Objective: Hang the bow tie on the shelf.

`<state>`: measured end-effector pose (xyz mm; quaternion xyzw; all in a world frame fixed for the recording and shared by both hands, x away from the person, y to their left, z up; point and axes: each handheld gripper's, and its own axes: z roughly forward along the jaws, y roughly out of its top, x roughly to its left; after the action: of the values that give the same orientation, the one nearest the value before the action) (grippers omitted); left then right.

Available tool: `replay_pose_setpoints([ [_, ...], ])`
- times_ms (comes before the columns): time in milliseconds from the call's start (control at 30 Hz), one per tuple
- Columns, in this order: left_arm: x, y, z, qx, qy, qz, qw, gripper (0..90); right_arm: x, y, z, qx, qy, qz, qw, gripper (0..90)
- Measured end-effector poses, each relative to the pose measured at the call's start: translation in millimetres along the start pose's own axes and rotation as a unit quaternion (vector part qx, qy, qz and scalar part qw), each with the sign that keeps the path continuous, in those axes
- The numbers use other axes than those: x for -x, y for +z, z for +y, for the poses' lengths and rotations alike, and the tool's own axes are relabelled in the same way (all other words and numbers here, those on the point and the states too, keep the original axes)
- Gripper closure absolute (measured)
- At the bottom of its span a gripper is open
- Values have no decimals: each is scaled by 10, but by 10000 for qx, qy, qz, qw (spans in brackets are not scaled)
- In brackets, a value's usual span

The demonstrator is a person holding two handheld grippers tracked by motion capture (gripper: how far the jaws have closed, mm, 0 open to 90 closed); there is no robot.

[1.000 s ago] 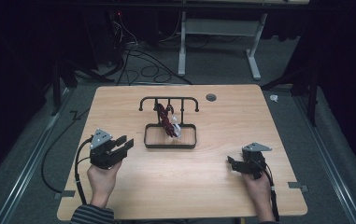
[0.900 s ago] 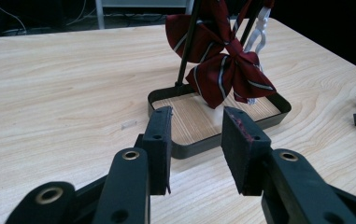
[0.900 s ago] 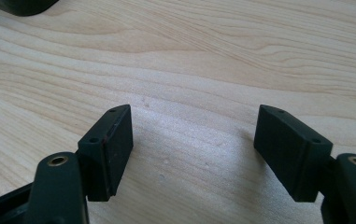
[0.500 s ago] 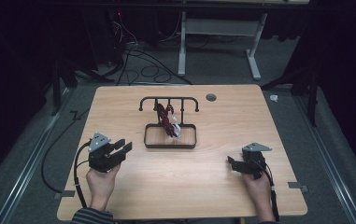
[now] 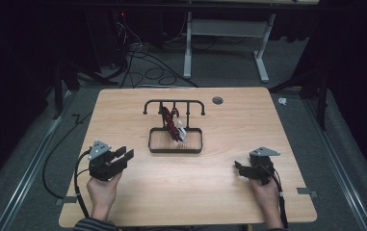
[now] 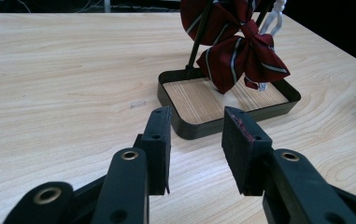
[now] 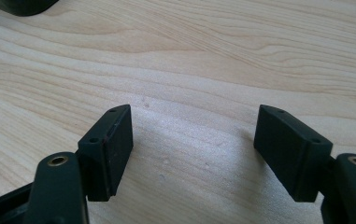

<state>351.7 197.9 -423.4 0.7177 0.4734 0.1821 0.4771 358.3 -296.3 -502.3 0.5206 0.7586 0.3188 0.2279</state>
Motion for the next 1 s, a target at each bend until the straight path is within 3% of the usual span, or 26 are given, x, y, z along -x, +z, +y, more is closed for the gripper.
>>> replay_pose_setpoints([
  [1000,-101,61,-195,-262,-215,95,9994,620,0,0,0,-3,-2,-2,10000,295],
])
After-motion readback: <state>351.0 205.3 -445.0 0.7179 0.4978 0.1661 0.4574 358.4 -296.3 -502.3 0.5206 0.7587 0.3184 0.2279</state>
